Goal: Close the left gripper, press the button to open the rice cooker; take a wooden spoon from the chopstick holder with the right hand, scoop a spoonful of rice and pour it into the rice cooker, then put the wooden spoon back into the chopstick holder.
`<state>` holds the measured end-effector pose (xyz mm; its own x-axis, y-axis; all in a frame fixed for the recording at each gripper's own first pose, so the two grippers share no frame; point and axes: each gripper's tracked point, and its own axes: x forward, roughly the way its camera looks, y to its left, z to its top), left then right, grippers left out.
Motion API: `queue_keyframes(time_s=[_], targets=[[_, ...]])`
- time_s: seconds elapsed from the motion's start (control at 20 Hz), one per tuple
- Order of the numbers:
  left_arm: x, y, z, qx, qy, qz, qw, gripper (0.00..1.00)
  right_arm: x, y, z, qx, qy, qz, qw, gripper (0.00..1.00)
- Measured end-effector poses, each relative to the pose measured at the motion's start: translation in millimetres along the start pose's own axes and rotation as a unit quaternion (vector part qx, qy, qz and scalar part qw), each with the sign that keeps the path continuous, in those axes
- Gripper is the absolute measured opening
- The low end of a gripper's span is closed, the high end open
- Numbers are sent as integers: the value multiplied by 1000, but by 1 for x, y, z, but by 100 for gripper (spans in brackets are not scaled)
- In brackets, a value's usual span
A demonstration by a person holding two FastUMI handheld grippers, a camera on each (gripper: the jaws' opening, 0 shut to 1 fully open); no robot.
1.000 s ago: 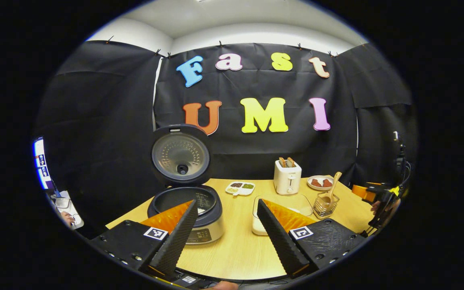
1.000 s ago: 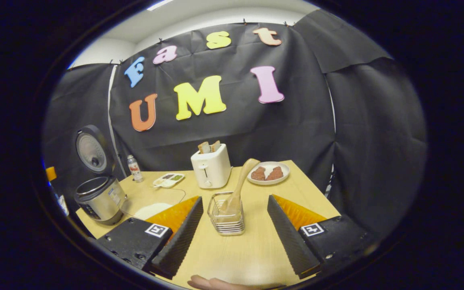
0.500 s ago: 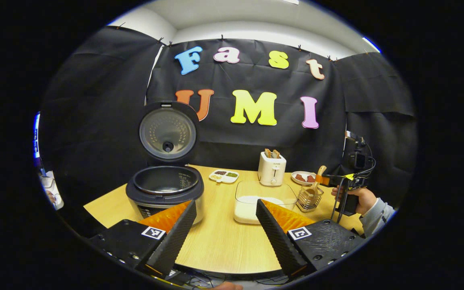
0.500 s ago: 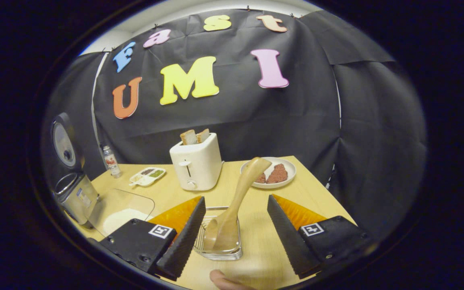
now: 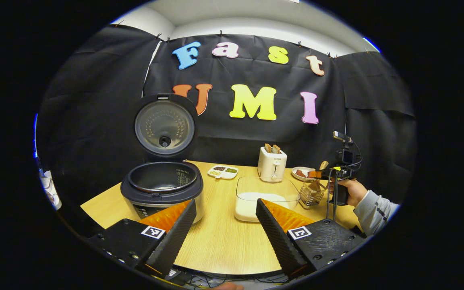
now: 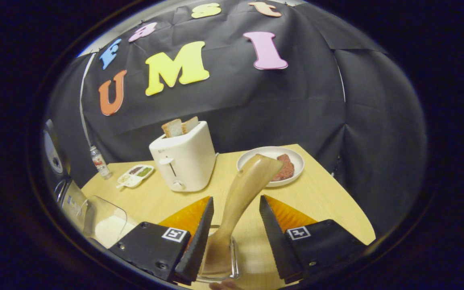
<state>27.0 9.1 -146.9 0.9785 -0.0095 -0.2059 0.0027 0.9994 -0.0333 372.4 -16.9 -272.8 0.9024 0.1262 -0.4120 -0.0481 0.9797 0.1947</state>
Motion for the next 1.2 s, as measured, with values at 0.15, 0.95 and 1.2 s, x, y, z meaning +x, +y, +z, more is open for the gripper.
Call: queue_keyframes(time_s=[0.15, 0.95, 1.2], targets=[[-8, 0, 14, 10, -31, 0, 999, 95, -2, 3, -2, 6, 9, 3, 1000, 75], [-39, 6, 35, 17, -78, -3, 997, 95, -103, 63, 92, -81, -172, 33, 981, 11], [-45, 12, 32, 16, -78, -4, 997, 95, -124, 134, 89, -102, -180, 84, 975, 11]])
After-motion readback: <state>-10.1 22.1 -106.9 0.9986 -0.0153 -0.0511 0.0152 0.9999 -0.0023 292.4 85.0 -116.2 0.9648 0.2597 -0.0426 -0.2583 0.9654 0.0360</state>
